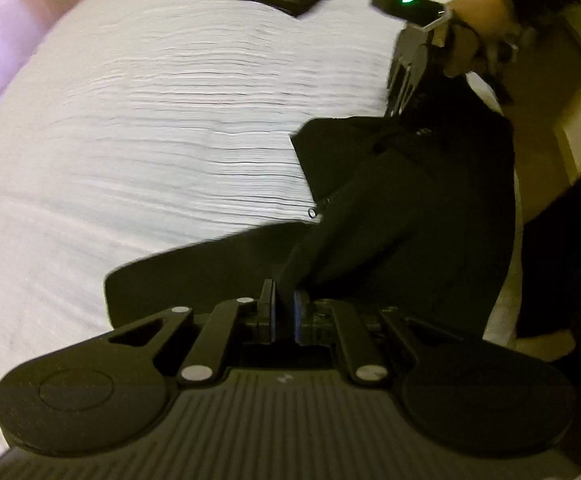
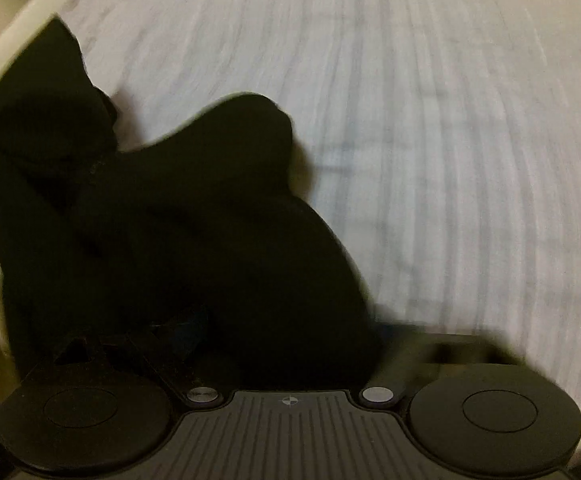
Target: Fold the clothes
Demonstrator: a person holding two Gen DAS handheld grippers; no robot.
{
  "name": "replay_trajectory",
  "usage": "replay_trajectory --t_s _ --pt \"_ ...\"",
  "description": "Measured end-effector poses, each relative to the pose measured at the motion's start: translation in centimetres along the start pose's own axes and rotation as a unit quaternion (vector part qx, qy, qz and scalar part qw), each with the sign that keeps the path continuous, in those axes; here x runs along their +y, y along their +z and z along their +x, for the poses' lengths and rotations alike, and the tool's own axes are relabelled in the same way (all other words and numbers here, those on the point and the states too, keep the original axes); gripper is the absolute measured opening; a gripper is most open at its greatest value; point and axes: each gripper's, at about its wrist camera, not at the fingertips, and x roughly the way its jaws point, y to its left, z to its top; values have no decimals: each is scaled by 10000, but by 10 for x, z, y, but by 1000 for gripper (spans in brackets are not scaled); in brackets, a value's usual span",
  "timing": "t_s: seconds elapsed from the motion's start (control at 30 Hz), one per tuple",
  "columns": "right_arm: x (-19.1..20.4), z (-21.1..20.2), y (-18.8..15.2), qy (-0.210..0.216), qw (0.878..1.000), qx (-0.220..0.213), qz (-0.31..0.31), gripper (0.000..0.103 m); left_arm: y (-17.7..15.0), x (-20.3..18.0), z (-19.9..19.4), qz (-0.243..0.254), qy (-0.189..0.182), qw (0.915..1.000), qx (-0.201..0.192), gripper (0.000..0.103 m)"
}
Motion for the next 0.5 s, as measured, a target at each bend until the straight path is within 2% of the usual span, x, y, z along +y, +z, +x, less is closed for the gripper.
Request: replay_trajectory --t_s 0.03,0.1,0.2,0.27,0.33,0.37,0.43,0.47,0.5 --pt "5 -14 5 -46 9998 -196 -24 4 -2 3 -9 -191 156 9997 -91 7" --pt "14 -60 23 -243 9960 -854 -84 4 -3 11 -31 -419 519 9973 -296 7" --pt "26 -137 57 -673 9776 -1990 -152 4 2 25 -64 -562 1258 9886 -613 7" --pt "30 -184 83 -987 9560 -2754 -221 4 7 39 -84 -826 1859 9751 -885 7" --pt "34 -217 105 -1266 9320 -3380 -320 5 10 59 -90 -1355 2269 9593 -994 7" --pt "35 -229 116 -1357 9213 -3628 -328 5 10 71 -83 -1685 2313 9538 -912 12" --pt "33 -231 137 -1400 9120 -3847 -273 8 8 90 -63 -2259 2399 9422 -612 19" --pt "31 -224 148 -1461 9108 -3852 -279 16 4 96 -53 -2473 2416 9372 -454 23" --pt "31 -216 156 -1579 9097 -3835 -213 59 -1 96 -46 -2572 2378 9359 -364 25"
